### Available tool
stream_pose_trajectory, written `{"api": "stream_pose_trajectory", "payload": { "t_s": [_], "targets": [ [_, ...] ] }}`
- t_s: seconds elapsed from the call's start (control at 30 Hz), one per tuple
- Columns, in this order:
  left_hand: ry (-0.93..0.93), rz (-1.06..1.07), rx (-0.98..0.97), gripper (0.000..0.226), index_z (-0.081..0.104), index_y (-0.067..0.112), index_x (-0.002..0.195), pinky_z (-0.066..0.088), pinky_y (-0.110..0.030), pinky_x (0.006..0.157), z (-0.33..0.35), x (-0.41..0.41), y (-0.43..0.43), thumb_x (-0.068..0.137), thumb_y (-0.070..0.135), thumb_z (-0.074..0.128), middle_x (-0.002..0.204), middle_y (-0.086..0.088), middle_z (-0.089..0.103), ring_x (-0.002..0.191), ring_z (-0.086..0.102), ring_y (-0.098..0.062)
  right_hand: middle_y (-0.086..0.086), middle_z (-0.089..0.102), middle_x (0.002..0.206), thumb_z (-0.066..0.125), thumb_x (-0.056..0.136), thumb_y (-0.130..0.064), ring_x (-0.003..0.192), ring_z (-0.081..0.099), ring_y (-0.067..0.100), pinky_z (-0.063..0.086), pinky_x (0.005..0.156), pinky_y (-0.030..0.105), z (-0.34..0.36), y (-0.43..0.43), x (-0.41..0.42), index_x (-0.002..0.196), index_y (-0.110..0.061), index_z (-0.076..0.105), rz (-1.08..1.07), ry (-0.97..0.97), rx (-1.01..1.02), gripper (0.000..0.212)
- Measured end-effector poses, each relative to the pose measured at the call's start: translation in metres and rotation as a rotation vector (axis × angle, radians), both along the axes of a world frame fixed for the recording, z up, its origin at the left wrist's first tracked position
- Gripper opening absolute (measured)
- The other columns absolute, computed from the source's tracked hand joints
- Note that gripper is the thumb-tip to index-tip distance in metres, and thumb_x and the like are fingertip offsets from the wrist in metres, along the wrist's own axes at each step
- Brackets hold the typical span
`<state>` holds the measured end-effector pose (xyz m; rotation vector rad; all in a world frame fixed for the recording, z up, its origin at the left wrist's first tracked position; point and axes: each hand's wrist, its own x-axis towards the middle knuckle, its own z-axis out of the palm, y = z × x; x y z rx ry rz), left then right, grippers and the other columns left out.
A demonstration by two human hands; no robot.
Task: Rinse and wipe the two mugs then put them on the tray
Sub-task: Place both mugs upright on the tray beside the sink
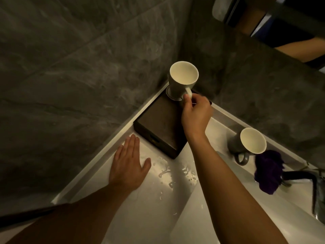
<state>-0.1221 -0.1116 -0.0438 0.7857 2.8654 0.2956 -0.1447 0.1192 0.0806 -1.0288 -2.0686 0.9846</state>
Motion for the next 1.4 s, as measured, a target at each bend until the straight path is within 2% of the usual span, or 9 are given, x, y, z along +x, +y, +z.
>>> {"api": "stream_pose_trajectory", "payload": {
  "t_s": [0.13, 0.5, 0.7, 0.83, 0.97, 1.13, 1.3, 1.4],
  "targets": [
    [-0.001, 0.0, 0.002, 0.089, 0.018, 0.012, 0.166, 0.017, -0.041, 0.128, 0.0, 0.0, 0.001, 0.093, 0.062, 0.033, 0.174, -0.008, 0.017, 0.16, 0.015, -0.021, -0.001, 0.072, 0.091, 0.059, 0.1, -0.035, 0.085, 0.063, 0.015, 0.057, 0.077, 0.04, -0.006, -0.001, -0.009, 0.105, -0.015, 0.078, 0.008, -0.02, 0.001, 0.028],
    [-0.017, -0.014, 0.002, 0.09, 0.013, 0.011, 0.166, 0.016, -0.042, 0.129, 0.001, -0.003, 0.001, 0.094, 0.062, 0.032, 0.174, -0.008, 0.013, 0.161, 0.011, -0.02, 0.002, 0.07, 0.087, 0.062, 0.099, -0.037, 0.08, 0.064, 0.016, 0.055, 0.072, 0.035, -0.004, -0.007, -0.015, 0.098, -0.013, 0.076, 0.03, -0.027, -0.006, 0.028],
    [-0.019, -0.01, 0.019, 0.09, 0.015, 0.012, 0.166, 0.017, -0.042, 0.129, 0.001, -0.003, 0.001, 0.093, 0.062, 0.031, 0.174, -0.008, 0.015, 0.161, 0.013, -0.02, 0.004, 0.071, 0.089, 0.067, 0.096, -0.037, 0.08, 0.064, 0.015, 0.039, 0.062, 0.014, 0.001, -0.014, -0.015, 0.098, -0.01, 0.075, 0.043, -0.048, -0.017, 0.029],
    [-0.018, -0.015, 0.006, 0.09, 0.013, 0.012, 0.166, 0.015, -0.041, 0.129, 0.002, -0.003, 0.002, 0.094, 0.063, 0.03, 0.175, -0.008, 0.013, 0.161, 0.011, -0.02, 0.003, 0.073, 0.098, 0.07, 0.093, -0.04, 0.085, 0.064, 0.011, 0.043, 0.067, 0.011, 0.003, -0.016, -0.013, 0.106, -0.01, 0.075, 0.054, -0.042, -0.047, 0.033],
    [-0.01, -0.011, -0.006, 0.09, 0.015, 0.012, 0.166, 0.016, -0.041, 0.129, 0.003, -0.004, 0.001, 0.094, 0.063, 0.03, 0.174, -0.008, 0.015, 0.161, 0.013, -0.02, -0.002, 0.07, 0.1, 0.072, 0.091, -0.043, 0.09, 0.064, 0.009, 0.053, 0.077, 0.022, 0.007, -0.017, 0.006, 0.111, -0.012, 0.073, 0.062, -0.057, -0.039, 0.037],
    [-0.006, -0.013, -0.041, 0.09, 0.011, 0.013, 0.166, 0.01, -0.04, 0.129, 0.005, -0.004, 0.002, 0.094, 0.063, 0.028, 0.175, -0.008, 0.012, 0.161, 0.011, -0.02, -0.005, 0.068, 0.098, 0.069, 0.093, -0.044, 0.085, 0.062, 0.007, 0.046, 0.072, 0.015, -0.001, -0.012, 0.08, 0.105, -0.019, 0.07, -0.041, -0.065, 0.06, 0.028],
    [-0.001, -0.009, -0.042, 0.088, 0.014, 0.012, 0.166, 0.015, -0.042, 0.128, 0.008, -0.002, 0.003, 0.097, 0.061, 0.035, 0.174, -0.01, 0.015, 0.16, 0.016, -0.024, -0.001, 0.059, 0.101, 0.073, 0.092, -0.036, 0.087, 0.06, 0.017, 0.052, 0.077, 0.033, -0.023, 0.004, 0.169, 0.106, -0.01, 0.065, -0.252, -0.07, 0.106, 0.031],
    [0.006, -0.003, -0.045, 0.086, 0.017, 0.012, 0.165, 0.016, -0.044, 0.128, 0.009, -0.001, 0.003, 0.097, 0.059, 0.039, 0.174, -0.01, 0.017, 0.16, 0.018, -0.026, 0.004, 0.055, 0.107, 0.071, 0.093, -0.034, 0.093, 0.057, 0.021, 0.049, 0.08, 0.033, -0.031, 0.018, 0.198, 0.112, -0.007, 0.062, -0.344, -0.163, 0.064, 0.034]
  ]
}}
